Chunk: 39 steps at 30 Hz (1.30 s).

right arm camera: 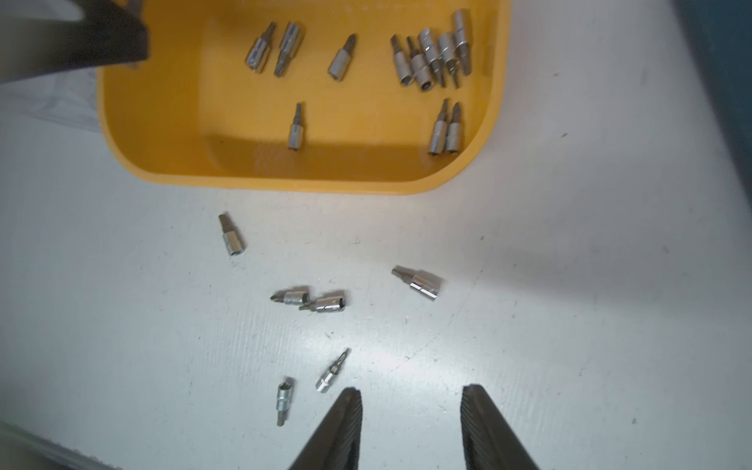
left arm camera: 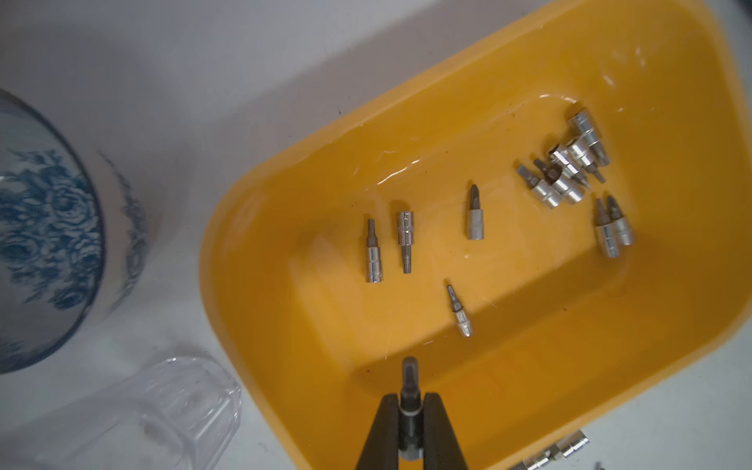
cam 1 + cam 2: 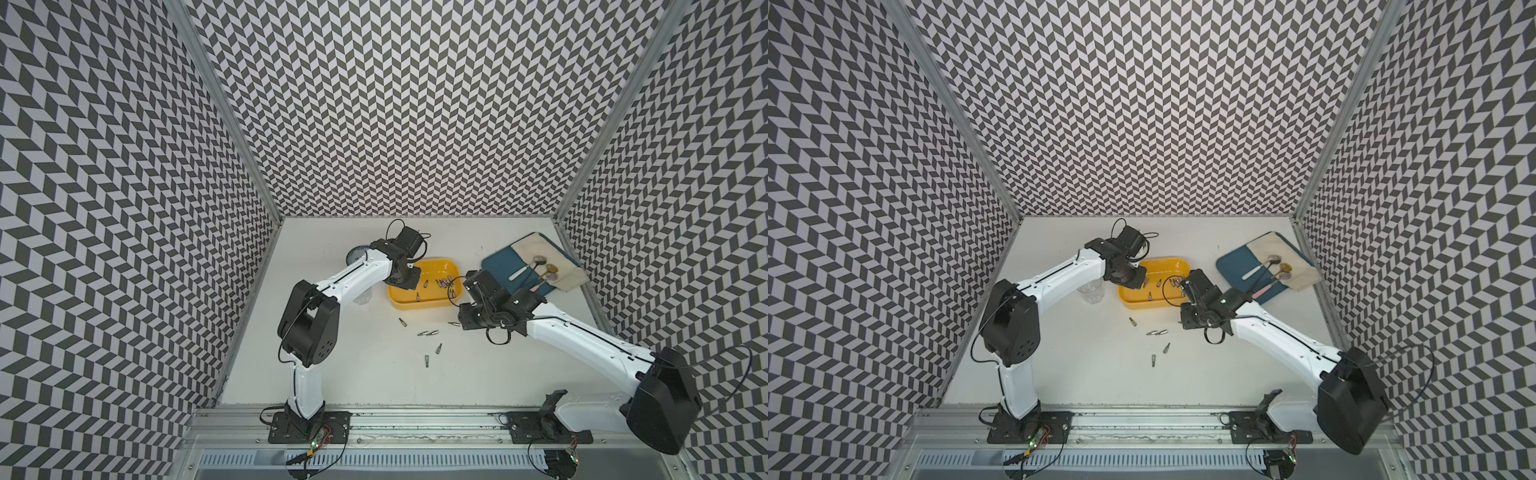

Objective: Put the bit on the desktop into the storage box
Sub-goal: Place the screwdriver bit in the storage box.

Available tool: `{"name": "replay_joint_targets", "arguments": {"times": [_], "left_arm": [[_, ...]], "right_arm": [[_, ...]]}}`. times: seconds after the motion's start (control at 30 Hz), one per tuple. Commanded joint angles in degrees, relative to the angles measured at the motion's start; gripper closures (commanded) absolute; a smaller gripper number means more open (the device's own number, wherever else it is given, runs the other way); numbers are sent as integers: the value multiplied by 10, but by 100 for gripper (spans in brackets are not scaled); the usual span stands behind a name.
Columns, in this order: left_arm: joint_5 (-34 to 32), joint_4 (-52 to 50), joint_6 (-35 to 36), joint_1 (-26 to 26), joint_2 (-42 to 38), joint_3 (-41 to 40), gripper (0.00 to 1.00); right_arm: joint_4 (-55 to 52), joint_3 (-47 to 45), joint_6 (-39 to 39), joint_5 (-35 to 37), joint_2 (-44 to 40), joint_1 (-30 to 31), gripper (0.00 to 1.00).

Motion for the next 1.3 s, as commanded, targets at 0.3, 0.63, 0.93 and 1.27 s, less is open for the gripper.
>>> {"name": "replay_joint_targets", "arguments": {"times": [0.3,0.63,0.93,1.27], "left_arm": [[30,46,23,2,74,68,100],[48,43,25,1,139,116,100],[51,52,25,-2,165,121,100],[55,65,26,-8,162,110,100]], "right_arm": [[69,-38,85,-15,22,96,57],[83,-56,90,-23,41,112,58],[91,-59,93,-36,78,131,60],[114,-53,98,-31,123,142,62]]}}
